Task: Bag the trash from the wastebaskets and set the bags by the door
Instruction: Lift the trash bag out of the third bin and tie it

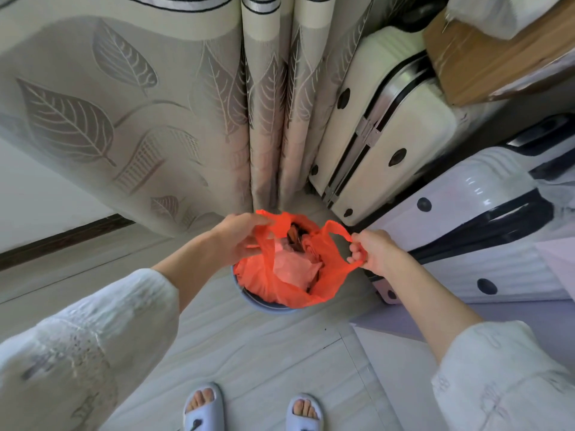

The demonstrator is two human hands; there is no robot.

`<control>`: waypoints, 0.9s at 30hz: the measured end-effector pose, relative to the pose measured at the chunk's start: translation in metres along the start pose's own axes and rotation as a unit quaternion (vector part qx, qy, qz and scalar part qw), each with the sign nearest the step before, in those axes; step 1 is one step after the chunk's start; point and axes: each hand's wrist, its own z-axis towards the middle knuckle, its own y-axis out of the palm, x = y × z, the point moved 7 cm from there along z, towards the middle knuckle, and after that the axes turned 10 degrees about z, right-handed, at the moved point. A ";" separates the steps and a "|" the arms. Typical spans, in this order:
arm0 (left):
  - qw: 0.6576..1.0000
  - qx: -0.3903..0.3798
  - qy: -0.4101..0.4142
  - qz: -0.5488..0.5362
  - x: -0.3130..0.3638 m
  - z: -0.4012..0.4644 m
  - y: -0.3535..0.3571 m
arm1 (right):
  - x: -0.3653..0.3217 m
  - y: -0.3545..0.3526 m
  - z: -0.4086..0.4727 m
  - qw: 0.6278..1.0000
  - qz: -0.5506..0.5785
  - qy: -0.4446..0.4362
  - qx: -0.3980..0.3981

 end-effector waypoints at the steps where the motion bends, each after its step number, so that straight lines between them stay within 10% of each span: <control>1: 1.000 0.002 -0.006 0.010 -0.003 -0.001 0.002 | 0.007 0.000 -0.001 0.999 -0.010 0.031 -0.020; 11: 0.994 0.014 0.092 0.060 0.024 -0.004 0.033 | -0.009 -0.025 0.006 0.972 0.223 -0.078 0.021; 27: 0.993 0.012 0.118 0.000 0.061 -0.056 0.035 | -0.081 -0.037 -0.070 0.971 0.139 -0.191 -0.027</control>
